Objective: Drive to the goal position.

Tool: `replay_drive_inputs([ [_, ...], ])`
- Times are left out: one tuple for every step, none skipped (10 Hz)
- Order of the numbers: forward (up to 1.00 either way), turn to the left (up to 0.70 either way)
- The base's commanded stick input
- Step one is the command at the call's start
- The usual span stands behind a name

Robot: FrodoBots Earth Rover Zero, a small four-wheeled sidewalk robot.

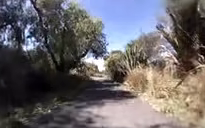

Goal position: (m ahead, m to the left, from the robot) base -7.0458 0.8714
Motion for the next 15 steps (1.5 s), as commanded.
replay_drive_inputs([
  [0.85, 0.34],
  [0.85, 0.00],
  [0.85, 0.00],
  [0.85, 0.00],
  [0.85, 0.00],
  [0.85, 0.00],
  [0.85, 0.00],
  [0.85, 0.00],
  [0.85, 0.00],
  [0.85, 0.00],
  [0.85, 0.00],
  [0.85, 0.00],
  [0.85, 0.00],
  [0.85, 0.00],
  [0.85, 0.00],
])
